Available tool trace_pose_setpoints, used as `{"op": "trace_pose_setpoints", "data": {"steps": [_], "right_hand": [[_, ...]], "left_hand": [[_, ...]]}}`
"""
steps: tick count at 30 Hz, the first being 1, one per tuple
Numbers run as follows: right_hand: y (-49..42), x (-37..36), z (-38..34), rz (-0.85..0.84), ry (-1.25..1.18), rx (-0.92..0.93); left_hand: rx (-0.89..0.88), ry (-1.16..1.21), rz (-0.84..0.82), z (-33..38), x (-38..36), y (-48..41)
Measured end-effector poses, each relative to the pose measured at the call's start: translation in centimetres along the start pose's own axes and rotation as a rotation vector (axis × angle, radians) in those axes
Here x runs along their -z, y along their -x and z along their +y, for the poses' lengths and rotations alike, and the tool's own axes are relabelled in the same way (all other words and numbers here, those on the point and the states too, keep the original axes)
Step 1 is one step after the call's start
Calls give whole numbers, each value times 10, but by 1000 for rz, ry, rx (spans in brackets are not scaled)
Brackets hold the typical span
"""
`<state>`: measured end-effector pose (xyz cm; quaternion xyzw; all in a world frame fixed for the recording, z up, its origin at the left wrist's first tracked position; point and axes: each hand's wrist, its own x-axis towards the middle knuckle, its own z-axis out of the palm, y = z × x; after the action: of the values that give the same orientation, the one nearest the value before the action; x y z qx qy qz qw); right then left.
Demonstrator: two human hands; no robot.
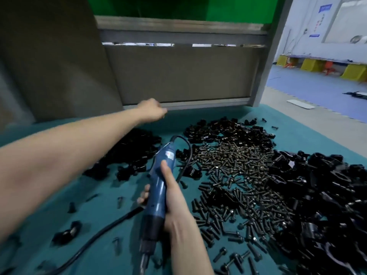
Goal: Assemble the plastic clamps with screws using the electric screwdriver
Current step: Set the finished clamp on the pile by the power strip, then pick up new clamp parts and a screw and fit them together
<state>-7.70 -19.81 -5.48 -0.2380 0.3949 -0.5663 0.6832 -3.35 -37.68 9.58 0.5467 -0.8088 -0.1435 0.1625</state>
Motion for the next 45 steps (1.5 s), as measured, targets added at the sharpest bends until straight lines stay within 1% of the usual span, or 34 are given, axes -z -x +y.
{"op": "trace_pose_setpoints", "data": {"steps": [2, 3, 4, 5, 7, 9, 10, 13, 14, 16, 17, 18, 19, 20, 22, 23, 24, 25, 26, 27, 28, 29, 31, 32, 33, 34, 35, 36, 37, 39, 42, 45], "right_hand": [[12, -13, -1, 6, 13, 29], [17, -16, -3, 4, 37, 42], [21, -20, -6, 46, 76, 44], [26, -23, -10, 84, 117, 60], [32, -27, -18, 172, 253, 124], [38, -28, -26, 263, 418, 183], [40, -27, -29, 323, 517, 196], [46, -21, -35, 523, 958, 177], [46, -21, -35, 578, 1059, 167], [46, -23, -32, 646, 1113, 150], [46, -26, -31, 665, 1109, 145], [48, -29, -31, 686, 1116, 143], [49, -31, -30, 716, 1142, 147], [52, -32, -32, 762, 1175, 161], [61, -37, -41, 880, 1240, 288], [66, -42, -49, 883, 1227, 374], [71, -47, -56, 791, 1141, 447], [77, -54, -62, 612, 984, 475], [84, -64, -63, 395, 810, 447], [91, -72, -60, 218, 686, 391], [96, -77, -53, 92, 625, 365], [99, -77, -43, 34, 607, 389], [107, -73, -25, 28, 512, 469], [111, -69, -21, 42, 425, 492], [115, -64, -19, 62, 342, 507], [119, -58, -18, 95, 299, 516], [122, -53, -17, 117, 310, 527], [125, -50, -16, 130, 362, 524], [128, -47, -15, 133, 449, 523], [131, -45, -12, 110, 688, 553], [135, -49, -5, 56, 1082, 668], [136, -54, 9, 39, 1370, 822]], "left_hand": [[4, -321, -142, -48, 9, 28], [15, -396, -235, -68, 9, 43], [26, -415, -310, -84, 6, 58], [21, -414, -338, -96, 2, 71], [-45, -406, -276, -112, -8, 90], [-134, -370, -197, -116, -15, 103], [-170, -353, -183, -115, -17, 109], [-196, -345, -199, -112, -23, 124], [-193, -375, -196, -110, -26, 130], [-201, -445, -144, -107, -31, 139], [-189, -432, -106, -105, -33, 144], [-165, -371, -69, -104, -34, 148], [-129, -251, -37, -102, -32, 153], [-86, -84, -13, -99, -28, 159], [-31, 279, 20, -92, -17, 172], [-29, 417, 33, -86, -12, 182], [-50, 524, 48, -80, -8, 193], [-94, 618, 68, -73, -7, 205], [-143, 693, 93, -65, -8, 218], [-183, 740, 119, -58, -10, 232], [-211, 774, 132, -53, -12, 246], [-239, 793, 135, -49, -15, 258], [-266, 871, 102, -45, -19, 278], [-227, 987, 66, -48, -19, 284], [-125, 1164, 14, -52, -20, 288], [13, 1385, -67, -56, -23, 290], [141, 1596, -152, -60, -26, 292], [247, 1758, -211, -64, -28, 296], [334, 1870, -239, -67, -30, 299], [453, 2037, -224, -72, -35, 305], [526, 2197, -148, -77, -38, 308], [490, 2191, -137, -80, -38, 307]]}}
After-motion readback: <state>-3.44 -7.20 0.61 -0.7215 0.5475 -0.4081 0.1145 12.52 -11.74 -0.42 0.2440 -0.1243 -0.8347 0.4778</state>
